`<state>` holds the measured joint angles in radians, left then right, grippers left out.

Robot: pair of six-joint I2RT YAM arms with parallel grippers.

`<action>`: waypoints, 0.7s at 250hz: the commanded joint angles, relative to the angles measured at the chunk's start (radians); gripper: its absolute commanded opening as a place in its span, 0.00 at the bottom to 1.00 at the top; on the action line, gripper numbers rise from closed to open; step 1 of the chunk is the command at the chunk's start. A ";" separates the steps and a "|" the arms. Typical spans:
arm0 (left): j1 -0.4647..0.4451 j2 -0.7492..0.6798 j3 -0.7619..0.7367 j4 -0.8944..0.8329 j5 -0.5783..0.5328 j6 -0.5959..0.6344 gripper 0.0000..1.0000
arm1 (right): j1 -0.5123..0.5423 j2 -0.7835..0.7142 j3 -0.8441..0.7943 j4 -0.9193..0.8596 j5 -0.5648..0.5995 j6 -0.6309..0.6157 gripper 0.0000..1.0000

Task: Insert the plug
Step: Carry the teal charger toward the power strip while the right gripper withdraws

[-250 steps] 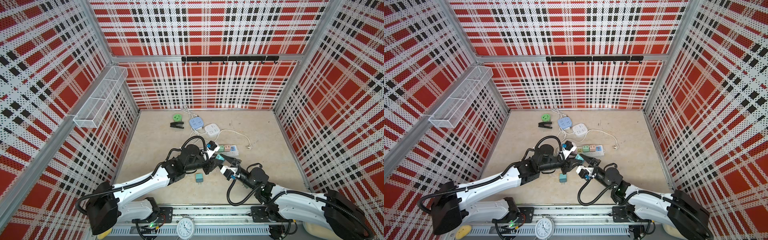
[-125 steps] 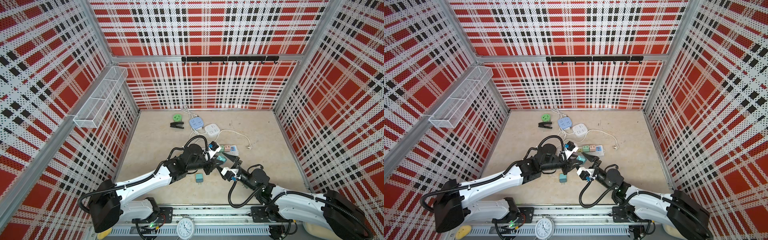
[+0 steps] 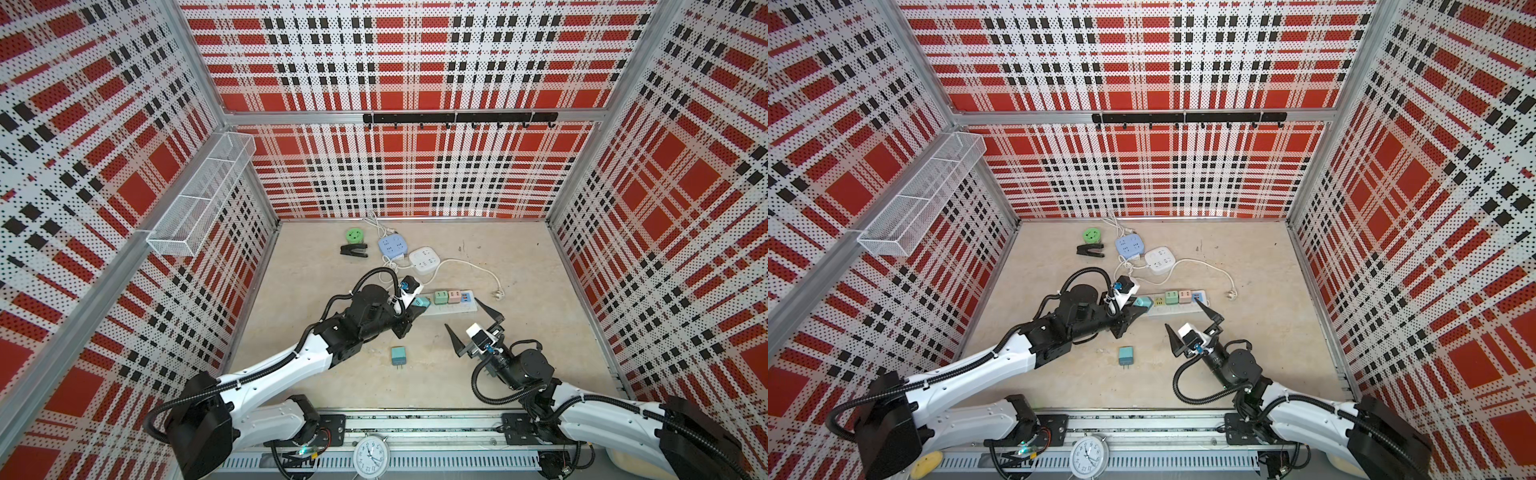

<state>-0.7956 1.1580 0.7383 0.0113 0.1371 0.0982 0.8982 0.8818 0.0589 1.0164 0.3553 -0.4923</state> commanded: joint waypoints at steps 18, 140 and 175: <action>0.012 0.065 0.101 -0.074 0.000 0.280 0.00 | -0.133 0.003 0.025 0.025 0.266 0.257 1.00; 0.126 0.379 0.646 -0.596 0.115 0.645 0.00 | -0.590 -0.068 0.052 -0.380 -0.039 0.745 1.00; 0.176 0.449 0.677 -0.610 0.226 0.643 0.00 | -0.604 -0.020 0.045 -0.325 -0.048 0.759 1.00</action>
<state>-0.6533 1.5482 1.3926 -0.4923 0.2413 0.6746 0.3046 0.8310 0.1139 0.6357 0.3523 0.2016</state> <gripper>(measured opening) 0.282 0.998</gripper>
